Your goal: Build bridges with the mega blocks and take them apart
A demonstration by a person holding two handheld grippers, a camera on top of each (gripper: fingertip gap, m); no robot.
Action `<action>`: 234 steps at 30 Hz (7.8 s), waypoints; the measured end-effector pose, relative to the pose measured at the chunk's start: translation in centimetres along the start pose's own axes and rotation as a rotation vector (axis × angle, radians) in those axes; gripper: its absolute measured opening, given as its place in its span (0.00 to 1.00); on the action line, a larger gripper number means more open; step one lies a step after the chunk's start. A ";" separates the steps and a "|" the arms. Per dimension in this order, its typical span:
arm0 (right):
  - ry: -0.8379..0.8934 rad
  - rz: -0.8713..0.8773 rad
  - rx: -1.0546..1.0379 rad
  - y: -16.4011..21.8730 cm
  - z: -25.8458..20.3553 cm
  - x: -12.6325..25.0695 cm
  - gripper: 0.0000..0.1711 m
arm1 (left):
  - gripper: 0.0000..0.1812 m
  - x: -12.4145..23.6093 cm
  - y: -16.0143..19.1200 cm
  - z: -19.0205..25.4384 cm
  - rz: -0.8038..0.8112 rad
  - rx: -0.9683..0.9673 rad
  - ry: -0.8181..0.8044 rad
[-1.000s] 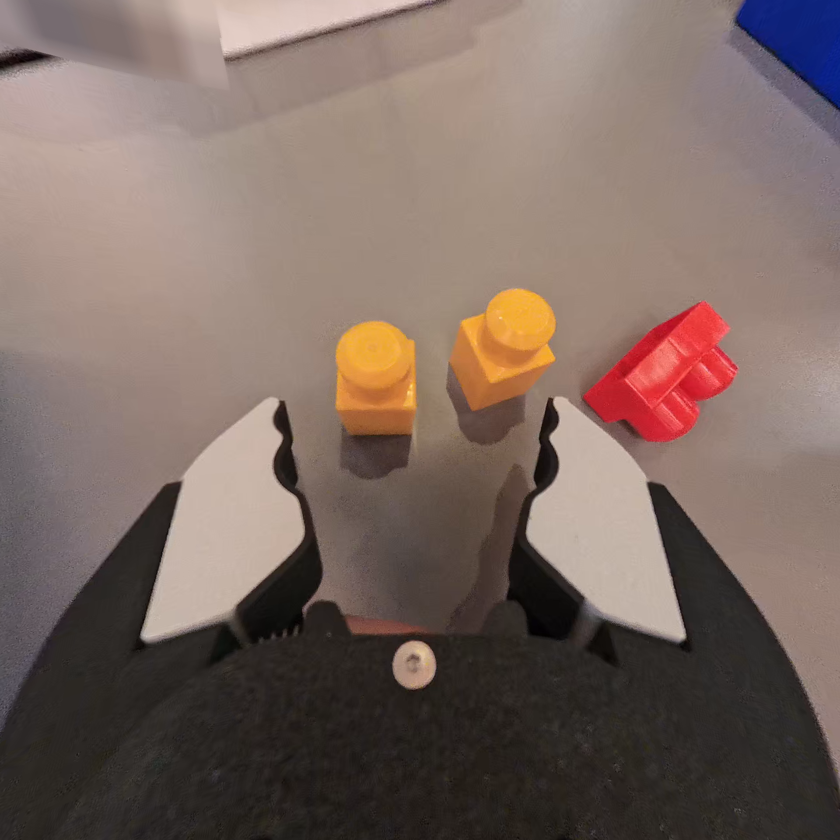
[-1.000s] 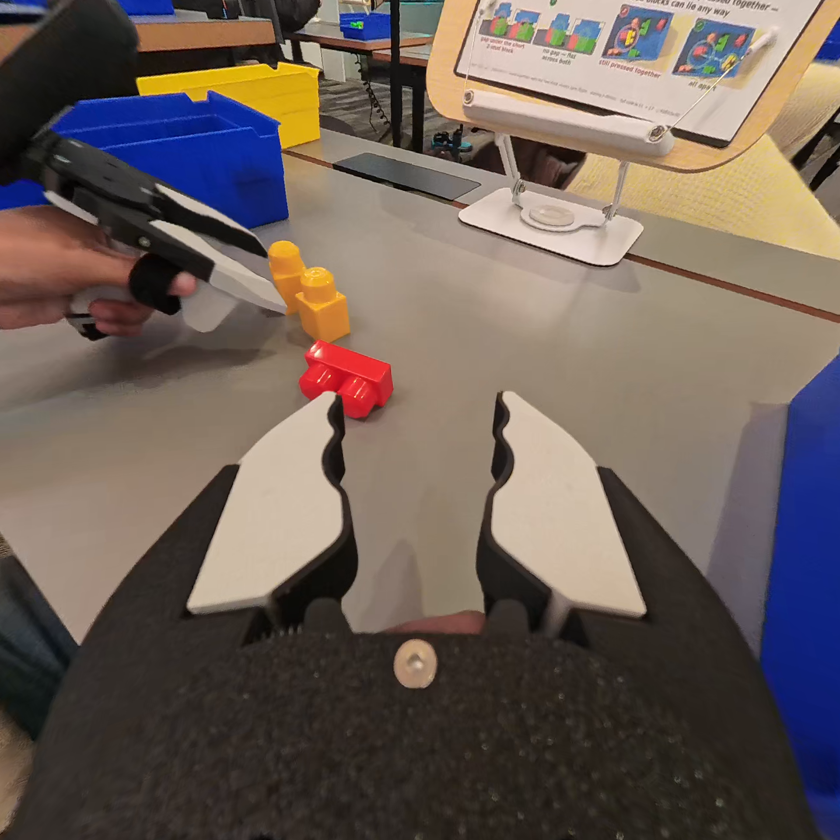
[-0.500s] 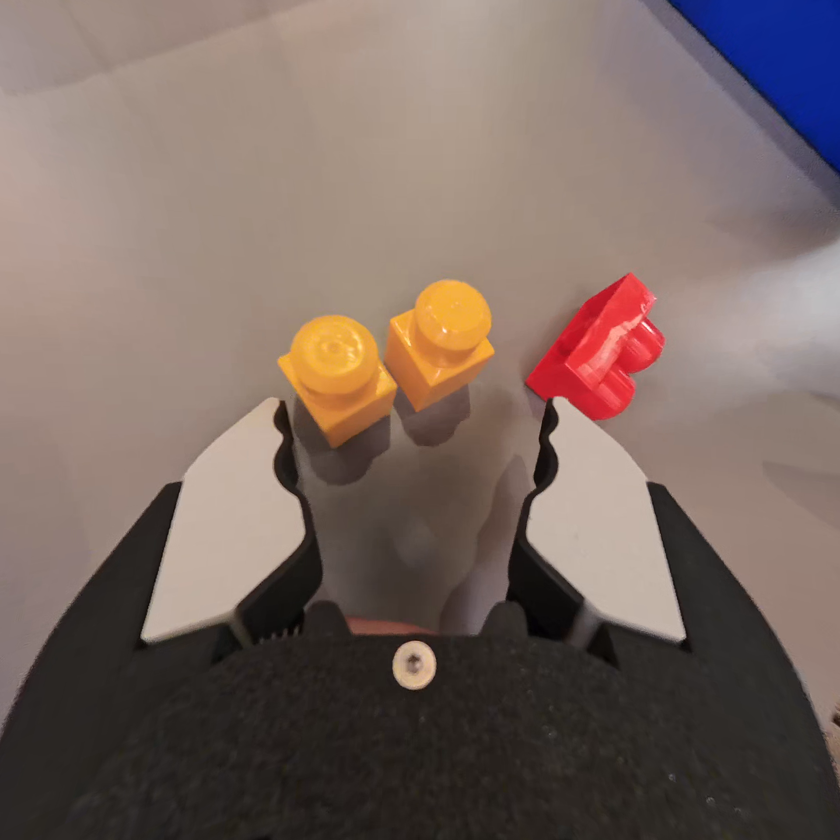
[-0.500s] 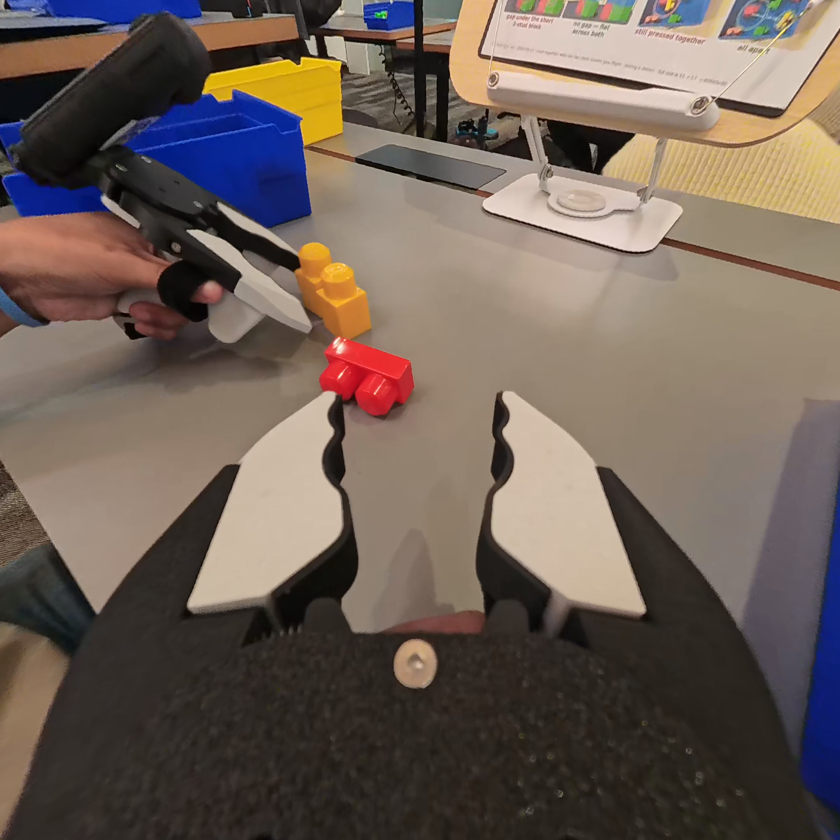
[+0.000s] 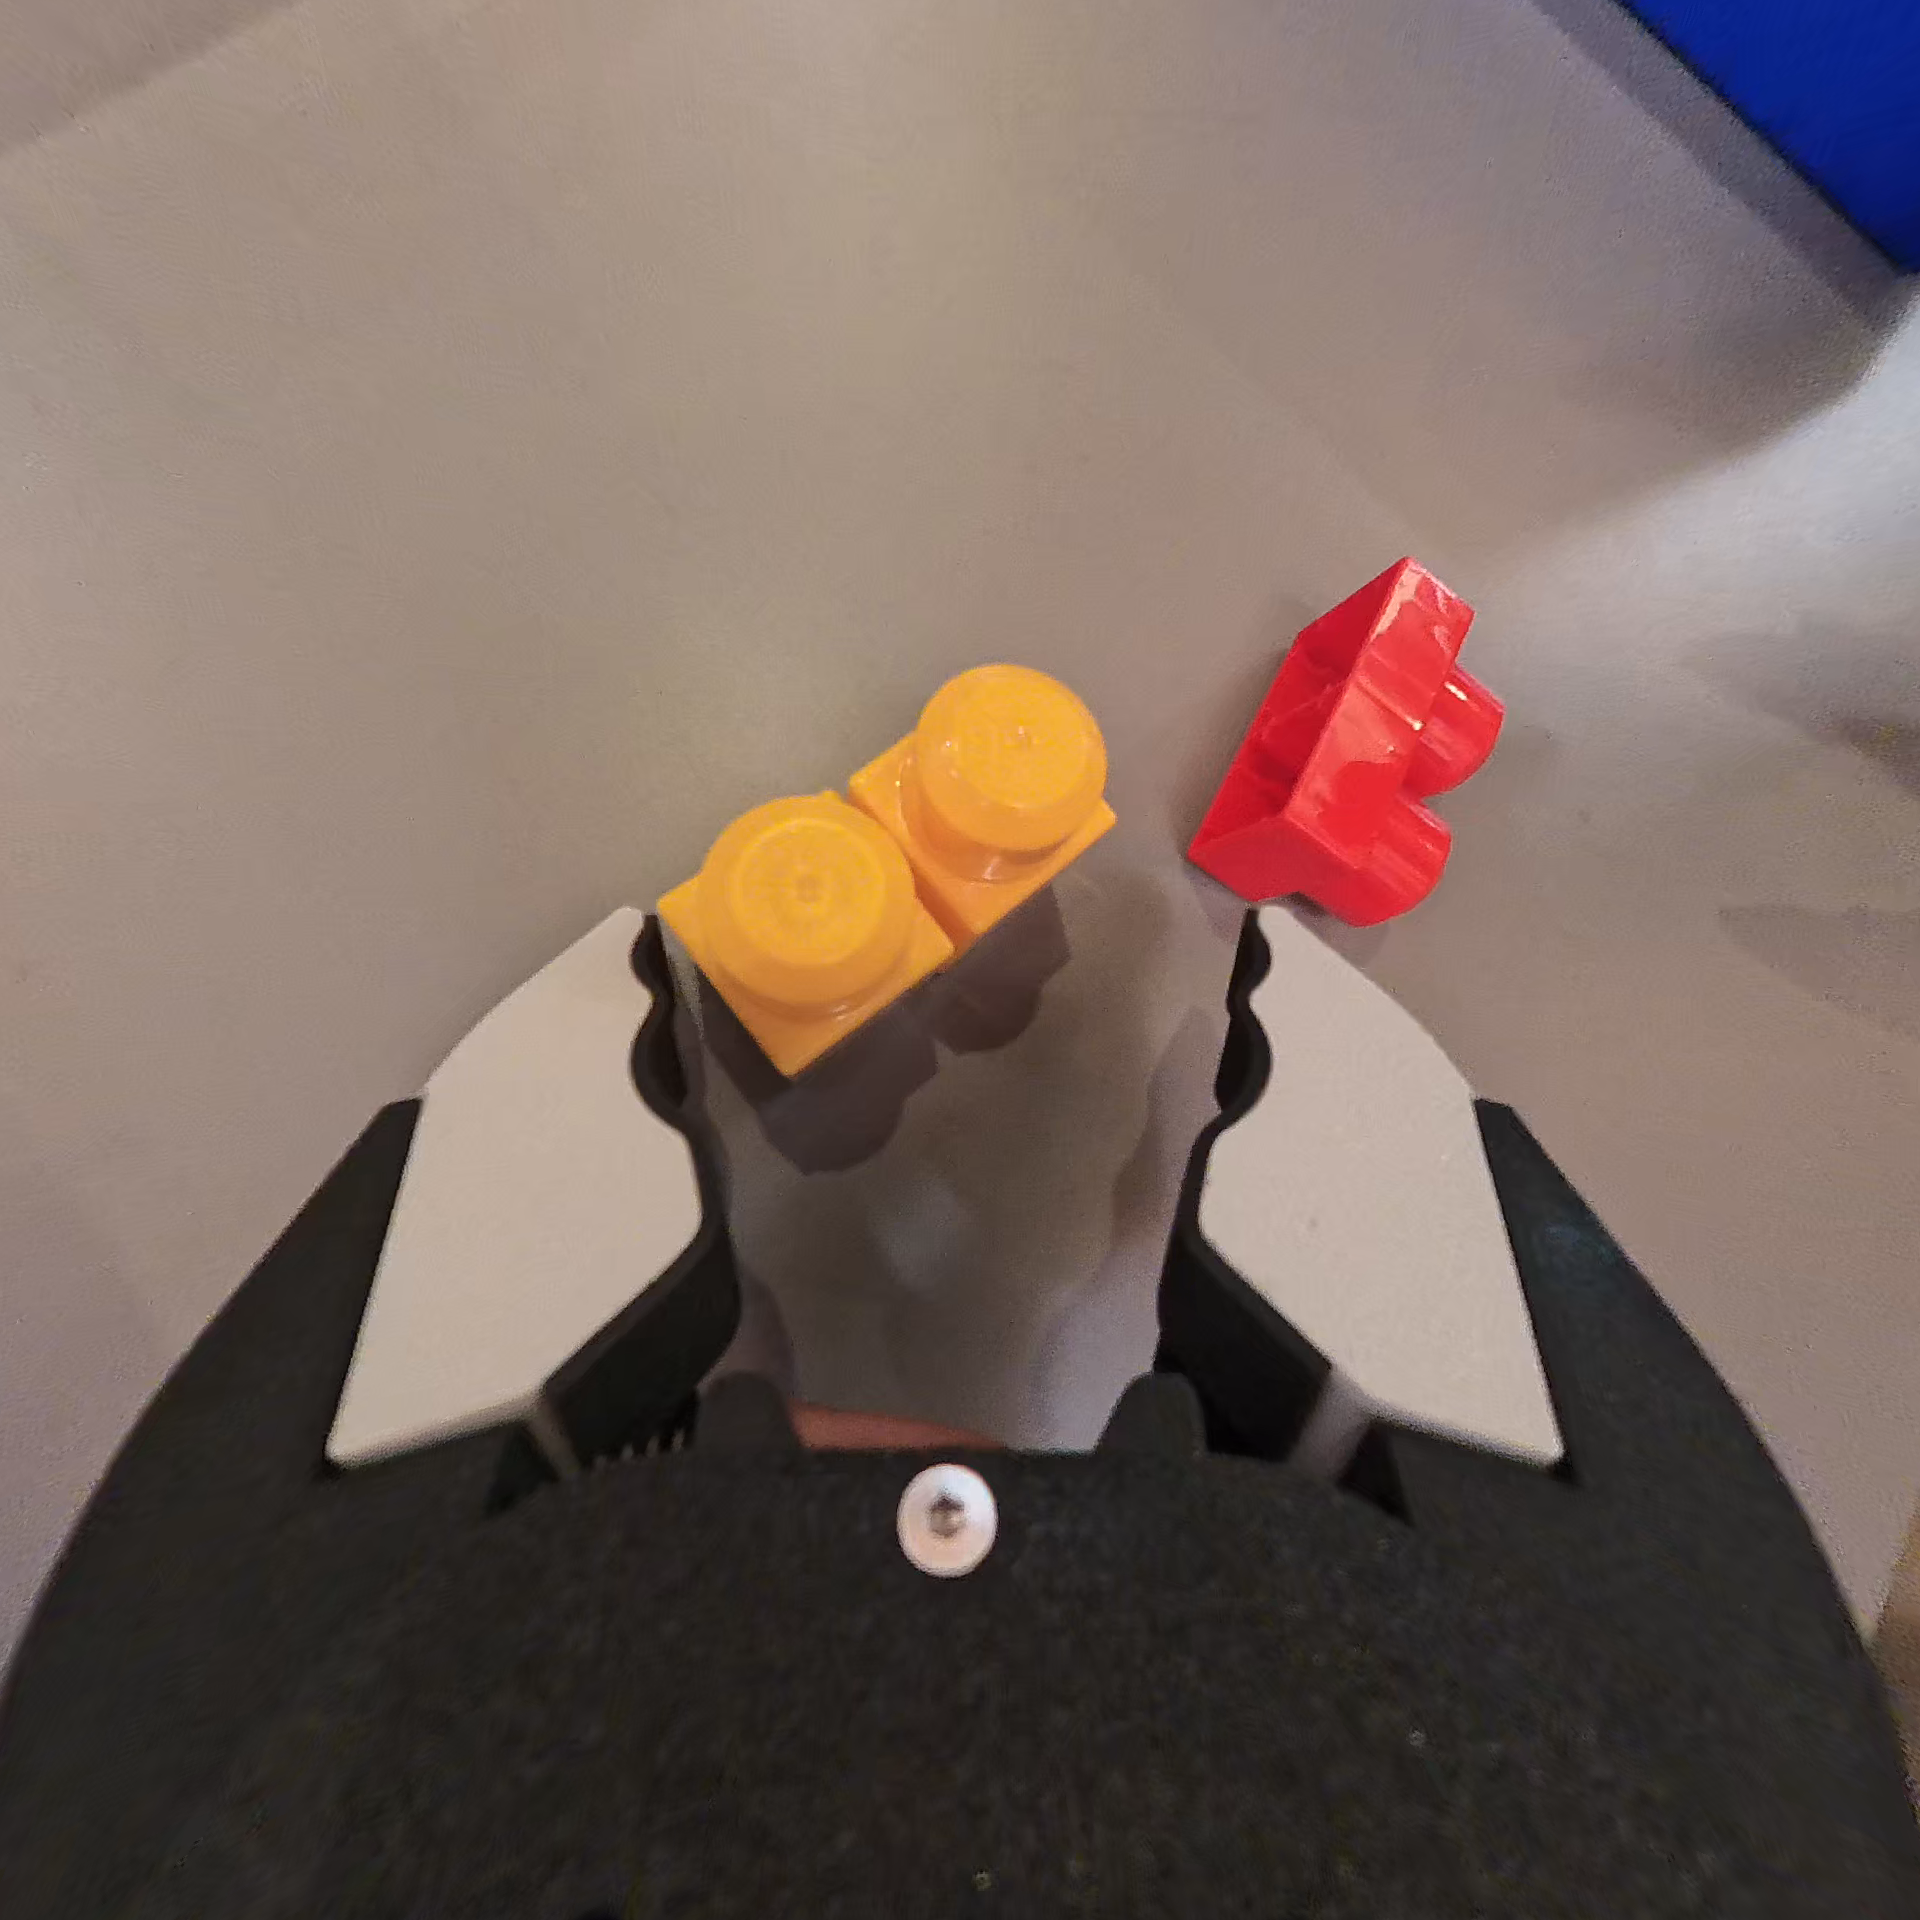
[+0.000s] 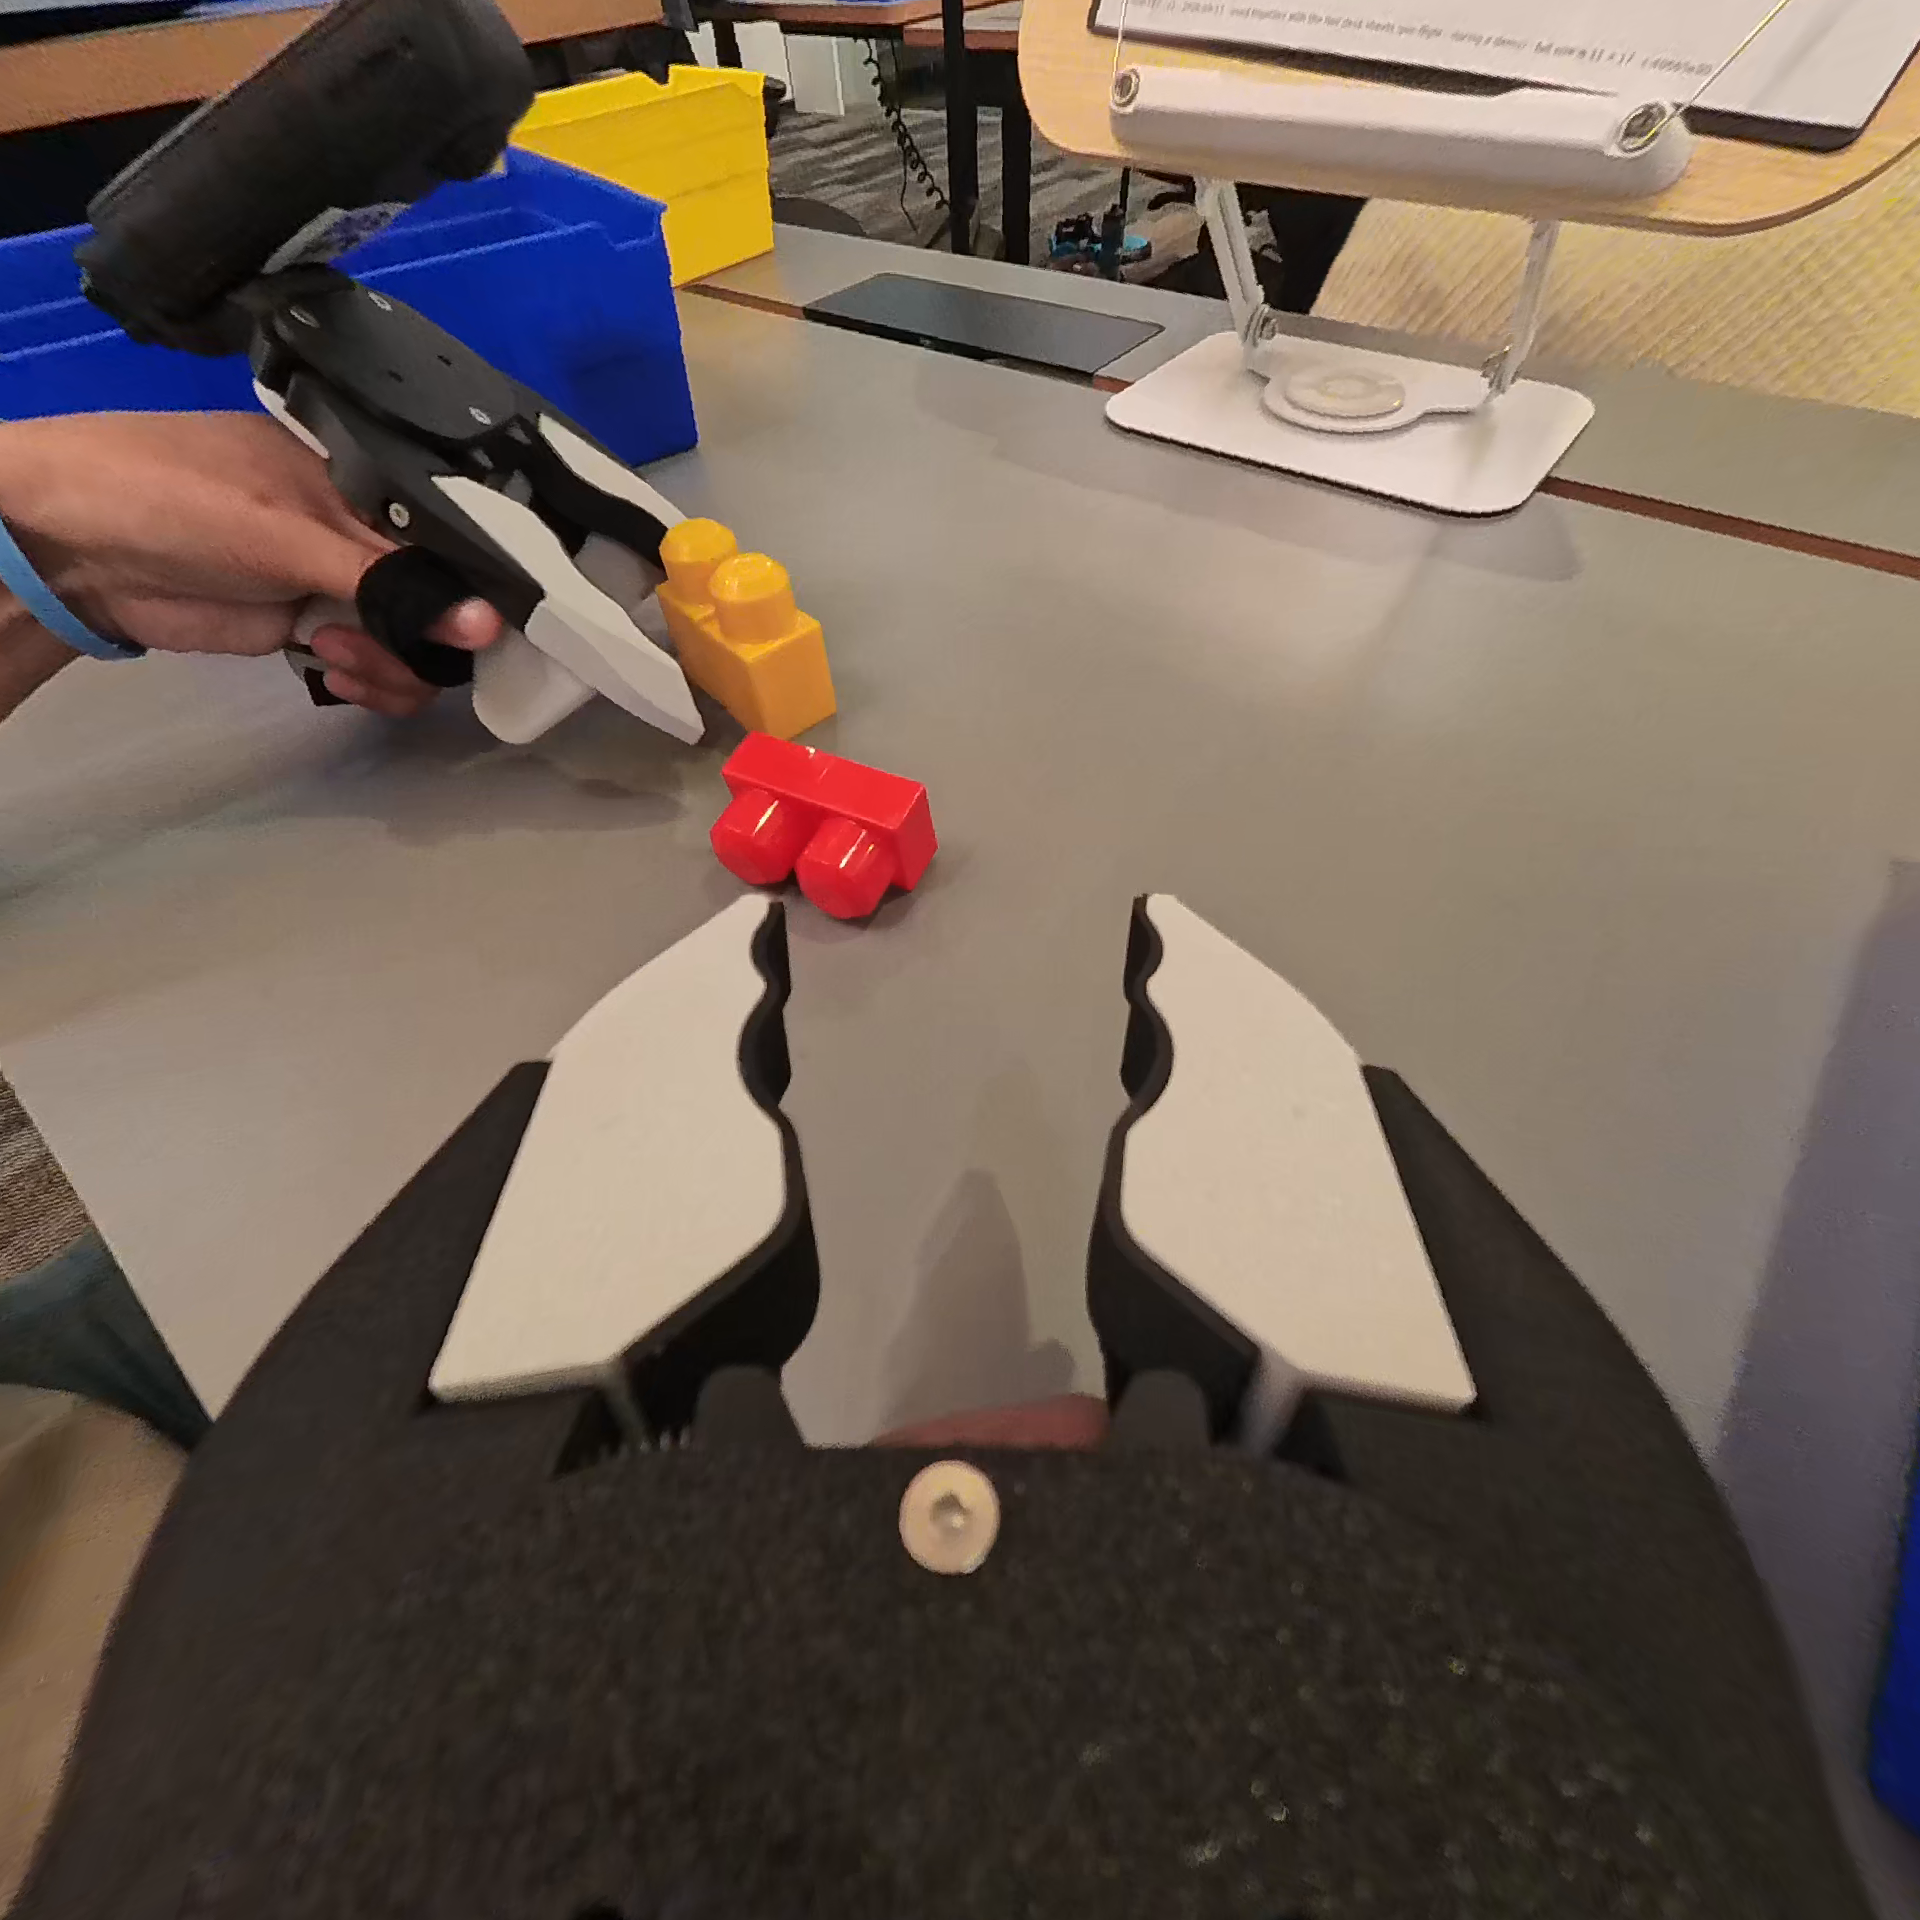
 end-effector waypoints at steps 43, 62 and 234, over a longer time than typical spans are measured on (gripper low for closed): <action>-0.019 -0.060 0.047 0.3 -1.3 -0.7 0.36 | 0.53 1.3 2.3 1.5 0.063 0.066 0.023; -0.003 -0.106 0.080 1.1 -1.9 -1.0 0.37 | 0.50 7.5 5.5 5.2 0.474 -0.033 -0.256; -0.035 -0.245 0.524 -0.3 -8.4 -3.3 0.43 | 0.46 10.1 10.1 6.7 0.436 -0.075 -0.423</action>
Point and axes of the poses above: each gripper's, where its closed fingertips meet, x back along the fingers, y out of its underside, z = x × y across the jaws, the point moved 6 cm from there along x, back along the fingers, and after that the axes turned 8 degrees about x, right-handed, at the moved point
